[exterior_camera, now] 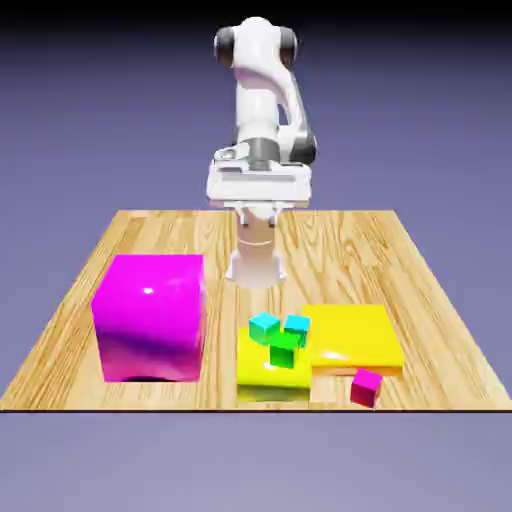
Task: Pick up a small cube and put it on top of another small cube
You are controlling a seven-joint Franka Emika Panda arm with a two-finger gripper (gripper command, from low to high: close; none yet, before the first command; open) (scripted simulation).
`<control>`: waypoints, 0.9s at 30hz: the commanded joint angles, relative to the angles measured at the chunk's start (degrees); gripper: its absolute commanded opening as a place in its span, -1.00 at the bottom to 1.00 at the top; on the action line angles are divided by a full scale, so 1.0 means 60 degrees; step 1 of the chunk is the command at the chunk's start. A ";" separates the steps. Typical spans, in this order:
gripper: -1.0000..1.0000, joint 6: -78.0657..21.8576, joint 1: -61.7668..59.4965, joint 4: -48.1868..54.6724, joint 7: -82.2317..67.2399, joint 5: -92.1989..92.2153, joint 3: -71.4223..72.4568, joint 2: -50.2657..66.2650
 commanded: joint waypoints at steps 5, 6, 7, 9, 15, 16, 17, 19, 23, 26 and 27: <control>0.00 -0.1108 -0.0570 0.1166 0.1407 -0.0435 0.1070 0.1731; 0.00 -0.1330 -0.0683 0.1400 0.1689 -0.0522 0.1284 0.2077; 0.00 -0.1551 -0.0797 0.1633 0.1970 -0.0609 0.1498 0.2423; 0.00 -0.1994 -0.1025 0.2099 0.2533 -0.0783 0.1926 0.3115; 0.00 -0.3324 -0.1708 0.3499 0.4221 -0.1305 0.3210 0.5192; 0.00 -0.3545 -0.1822 0.3732 0.4502 -0.1392 0.3424 0.5538; 0.00 -0.3767 -0.1936 0.3965 0.4784 -0.1479 0.3638 0.5884; 0.00 -0.4210 -0.2164 0.4432 0.5347 -0.1654 0.4066 0.6576; 0.00 -0.5096 -0.2619 0.5365 0.6472 -0.2002 0.4922 0.7960; 0.00 -0.5761 -0.2961 0.6064 0.7316 -0.2263 0.5563 0.8999; 0.00 -0.5983 -0.3075 0.6298 0.7598 -0.2350 0.5777 0.9345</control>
